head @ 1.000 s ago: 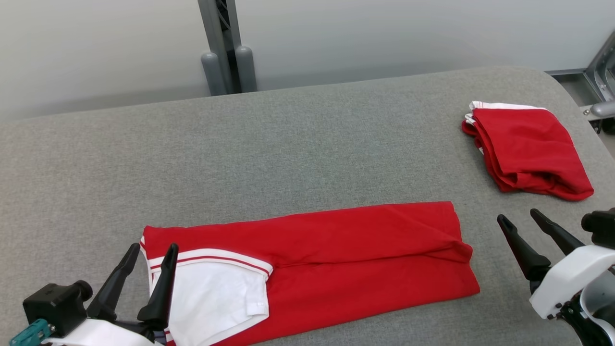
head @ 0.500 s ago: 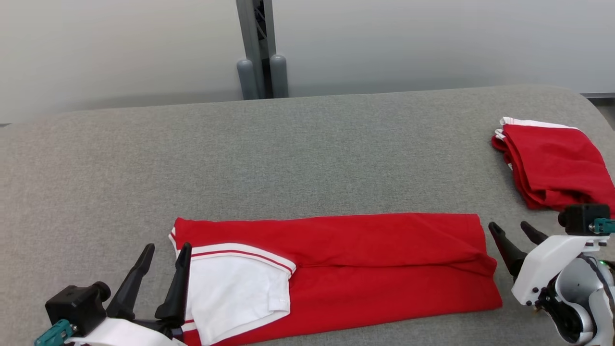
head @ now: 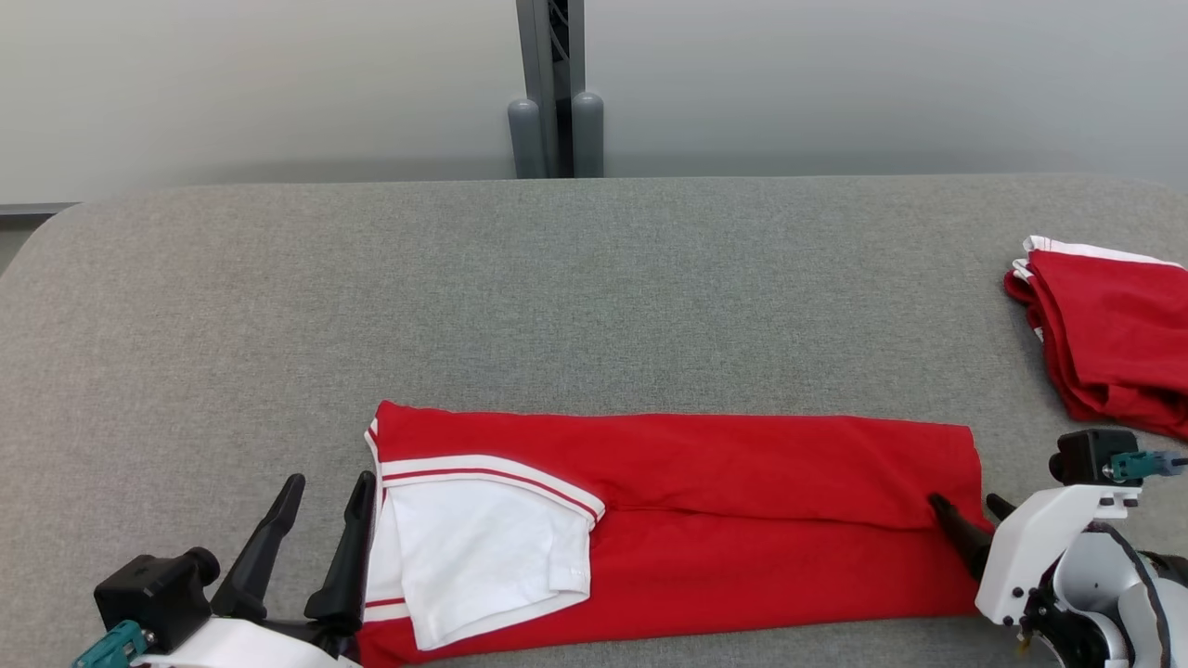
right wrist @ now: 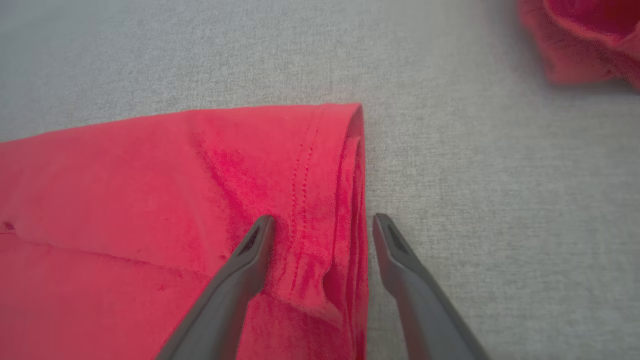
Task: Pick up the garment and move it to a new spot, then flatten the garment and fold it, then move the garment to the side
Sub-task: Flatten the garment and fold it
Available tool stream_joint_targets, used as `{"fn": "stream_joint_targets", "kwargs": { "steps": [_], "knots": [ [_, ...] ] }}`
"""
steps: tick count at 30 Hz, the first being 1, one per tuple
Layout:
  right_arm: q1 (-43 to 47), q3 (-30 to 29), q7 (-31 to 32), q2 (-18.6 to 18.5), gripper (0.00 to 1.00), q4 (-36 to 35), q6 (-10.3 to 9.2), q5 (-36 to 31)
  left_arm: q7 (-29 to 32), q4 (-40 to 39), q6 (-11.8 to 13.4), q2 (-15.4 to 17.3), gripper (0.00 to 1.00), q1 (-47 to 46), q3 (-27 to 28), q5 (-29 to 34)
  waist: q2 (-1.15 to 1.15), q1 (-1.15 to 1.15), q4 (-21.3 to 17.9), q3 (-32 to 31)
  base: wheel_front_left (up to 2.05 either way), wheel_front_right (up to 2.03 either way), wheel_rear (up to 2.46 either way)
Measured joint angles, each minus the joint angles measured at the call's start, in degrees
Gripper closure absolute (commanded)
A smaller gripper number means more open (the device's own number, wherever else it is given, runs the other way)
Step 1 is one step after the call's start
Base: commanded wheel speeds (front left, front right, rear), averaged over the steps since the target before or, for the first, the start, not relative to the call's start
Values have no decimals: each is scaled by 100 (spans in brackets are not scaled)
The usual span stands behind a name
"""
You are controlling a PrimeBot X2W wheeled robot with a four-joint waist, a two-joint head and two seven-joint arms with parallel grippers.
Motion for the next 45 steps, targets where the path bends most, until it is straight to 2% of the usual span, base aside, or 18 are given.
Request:
{"fn": "stream_joint_targets", "kwargs": {
  "steps": [11,12,13,15,18,21,26,31,40,45],
  "knots": [
    [-130,198,104,74,0,409,0,47,-47,22,-3,8,0,-1,13,-9,0,0,55,9,0,0,0],
    [-156,218,87,77,4,452,0,47,-51,22,-3,8,0,-1,13,-9,0,0,57,7,0,0,0],
    [-156,218,87,77,15,452,0,47,-51,22,-3,8,0,-1,13,-9,0,0,57,7,0,0,0],
    [-213,248,44,83,51,550,0,38,-51,22,-3,12,0,-1,13,-9,0,0,57,7,0,0,0],
    [-298,297,-15,110,68,692,0,24,-51,21,-3,18,0,1,10,-25,0,0,56,3,0,0,0],
    [-377,331,-194,133,100,844,1,27,-51,21,-3,24,0,1,5,-29,0,0,51,-9,0,0,0],
    [-458,304,-323,96,100,880,2,189,-51,23,5,35,0,34,4,-42,0,0,0,-57,0,0,0],
    [-515,268,-294,-149,100,635,1,328,-53,1,21,35,0,102,-23,-43,0,0,-117,-125,0,0,0],
    [-495,-2,227,-737,100,-280,1,299,-78,-99,49,35,0,155,-51,-42,0,0,-443,-232,0,0,0],
    [-360,-337,571,-849,100,-801,1,124,-93,-118,48,21,0,153,-78,-42,0,0,-584,-234,0,0,0]
  ]
}}
